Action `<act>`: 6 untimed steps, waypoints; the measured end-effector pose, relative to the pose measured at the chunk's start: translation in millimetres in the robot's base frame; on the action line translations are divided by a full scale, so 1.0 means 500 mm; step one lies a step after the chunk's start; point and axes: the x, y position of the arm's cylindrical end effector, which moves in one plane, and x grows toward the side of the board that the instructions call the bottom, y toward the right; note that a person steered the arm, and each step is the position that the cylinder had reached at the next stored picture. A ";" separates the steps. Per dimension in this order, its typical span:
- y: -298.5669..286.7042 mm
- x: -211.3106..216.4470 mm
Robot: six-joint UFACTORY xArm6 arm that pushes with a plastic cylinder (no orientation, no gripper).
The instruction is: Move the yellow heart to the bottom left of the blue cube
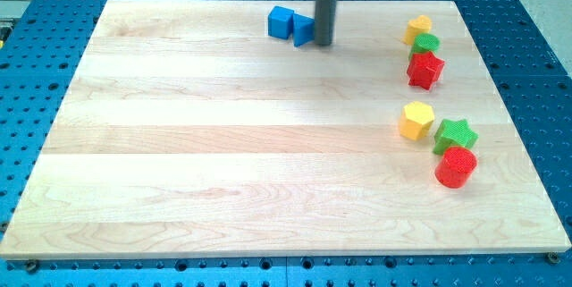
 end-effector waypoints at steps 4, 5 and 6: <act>0.160 0.030; -0.078 0.095; -0.146 0.093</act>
